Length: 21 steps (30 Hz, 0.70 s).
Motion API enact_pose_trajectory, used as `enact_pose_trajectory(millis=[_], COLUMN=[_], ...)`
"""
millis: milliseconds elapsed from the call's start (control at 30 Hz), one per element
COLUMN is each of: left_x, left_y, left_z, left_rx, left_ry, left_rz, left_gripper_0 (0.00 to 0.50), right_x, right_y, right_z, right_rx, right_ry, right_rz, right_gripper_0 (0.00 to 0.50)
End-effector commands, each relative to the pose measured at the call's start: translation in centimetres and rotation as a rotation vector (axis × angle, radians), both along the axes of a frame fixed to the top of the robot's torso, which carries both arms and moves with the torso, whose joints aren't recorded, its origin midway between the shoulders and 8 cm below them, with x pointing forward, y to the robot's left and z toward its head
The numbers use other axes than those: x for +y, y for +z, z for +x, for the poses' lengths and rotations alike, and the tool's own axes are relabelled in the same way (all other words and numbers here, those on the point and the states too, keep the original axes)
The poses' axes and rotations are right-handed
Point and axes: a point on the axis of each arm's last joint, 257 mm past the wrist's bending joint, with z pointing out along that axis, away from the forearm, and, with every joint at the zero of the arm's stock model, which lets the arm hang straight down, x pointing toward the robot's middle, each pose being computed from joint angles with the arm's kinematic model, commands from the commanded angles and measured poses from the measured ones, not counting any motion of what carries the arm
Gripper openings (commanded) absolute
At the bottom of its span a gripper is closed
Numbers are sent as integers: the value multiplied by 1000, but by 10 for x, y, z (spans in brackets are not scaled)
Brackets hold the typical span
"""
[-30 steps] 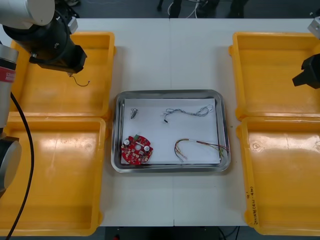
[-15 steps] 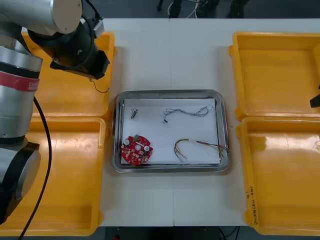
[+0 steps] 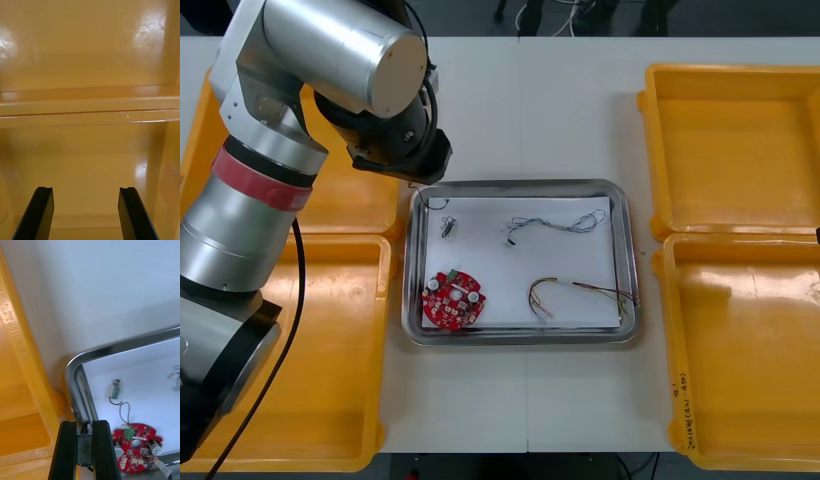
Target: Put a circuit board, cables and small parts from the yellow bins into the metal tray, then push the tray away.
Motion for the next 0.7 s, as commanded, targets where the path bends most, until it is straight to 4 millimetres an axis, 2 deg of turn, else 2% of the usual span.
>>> enact_pose_trajectory(millis=[33,233,700], left_x=[-39,-55,-61], left_y=[-6,-22,-64], left_z=[-8,-9,-3], left_rx=[-18,-25,-1], left_ry=[-20,-40,-27], left_rz=[-56,-83,-63], left_gripper_0=[0,1,1], right_x=[-16,-14,-8], right_y=[17,16,12], right_z=[-3,-3,-3], right_rx=[-28,-27,-26], right_ry=[-57,-56,-55], right_rz=[-12,-6,12], right_gripper_0=[500,500,500])
